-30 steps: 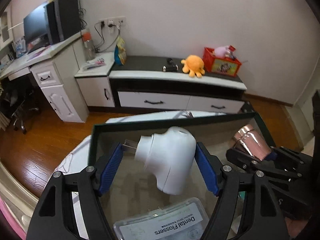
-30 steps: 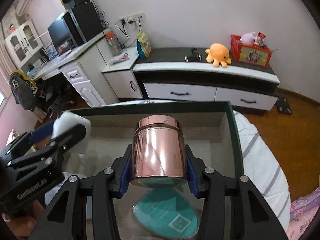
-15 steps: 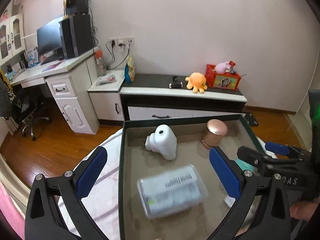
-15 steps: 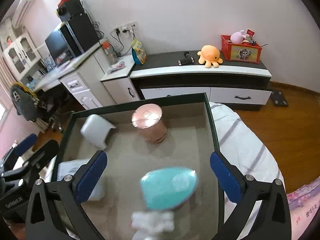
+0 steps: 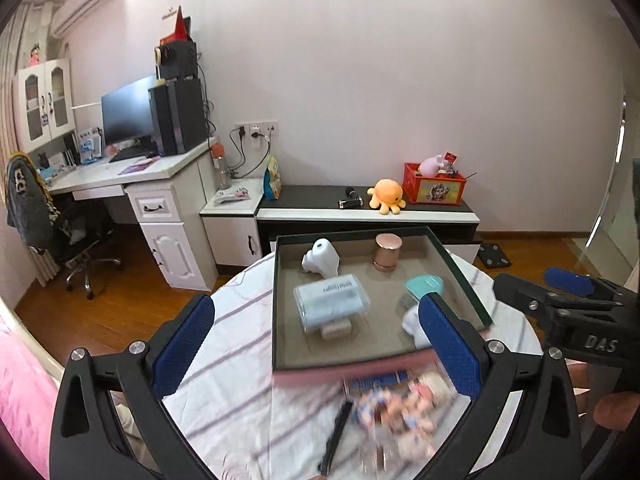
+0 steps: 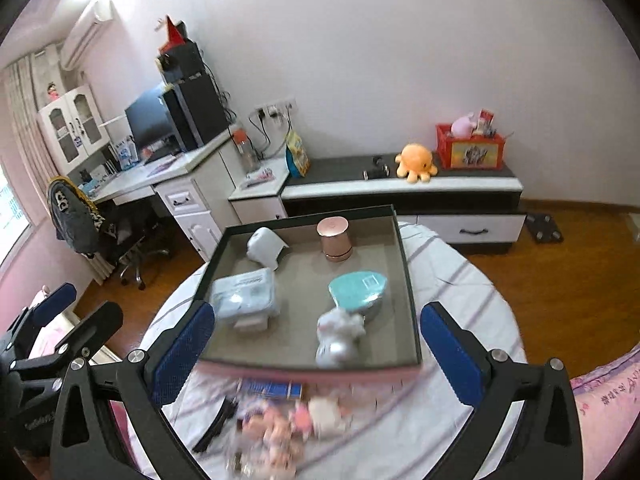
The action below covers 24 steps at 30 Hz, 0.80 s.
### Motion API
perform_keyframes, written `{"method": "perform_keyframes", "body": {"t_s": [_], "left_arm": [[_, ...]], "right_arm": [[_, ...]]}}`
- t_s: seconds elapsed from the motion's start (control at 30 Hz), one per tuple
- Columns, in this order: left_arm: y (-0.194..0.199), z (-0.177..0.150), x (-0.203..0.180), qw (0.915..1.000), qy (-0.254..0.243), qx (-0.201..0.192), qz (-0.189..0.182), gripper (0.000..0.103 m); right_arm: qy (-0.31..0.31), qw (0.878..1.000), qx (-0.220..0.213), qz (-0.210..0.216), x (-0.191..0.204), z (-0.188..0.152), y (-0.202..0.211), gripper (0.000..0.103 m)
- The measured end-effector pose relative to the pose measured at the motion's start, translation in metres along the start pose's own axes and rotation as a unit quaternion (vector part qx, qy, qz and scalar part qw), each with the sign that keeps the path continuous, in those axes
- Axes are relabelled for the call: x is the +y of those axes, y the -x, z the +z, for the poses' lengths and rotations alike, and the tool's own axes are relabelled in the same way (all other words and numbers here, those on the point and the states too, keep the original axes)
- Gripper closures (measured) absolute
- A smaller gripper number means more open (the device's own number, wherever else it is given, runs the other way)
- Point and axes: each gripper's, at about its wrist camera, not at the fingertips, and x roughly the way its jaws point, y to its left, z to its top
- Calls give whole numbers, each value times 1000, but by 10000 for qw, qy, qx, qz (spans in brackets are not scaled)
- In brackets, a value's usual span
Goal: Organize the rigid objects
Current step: 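Withdraw both tools from the box toward the remaining table items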
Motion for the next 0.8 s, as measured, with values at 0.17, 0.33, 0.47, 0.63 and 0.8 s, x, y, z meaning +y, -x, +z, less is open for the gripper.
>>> {"method": "perform_keyframes", "body": {"t_s": [0.17,0.33,0.47,0.63,0.8], "left_arm": [[43,-25,-1,9999,34,-69,93,0],[81,-48,3,9993,289,-197,91,0],[101,-64,0,9990,367,-196,129,0],[116,-80,0,9984,508,-210,116,0],[125,-90,-4,9987,440,-222,162,0]], "right_arm": [[23,9992,-346,-177,7,-38,59,0],[89,9976,-556,-402,9,-71,99,0],[78,9962,-680,-542,11,-92,121,0],[127,9954,-740,-592,18,-115,139,0],[321,9950,-750,-582,27,-124,145,0]]}}
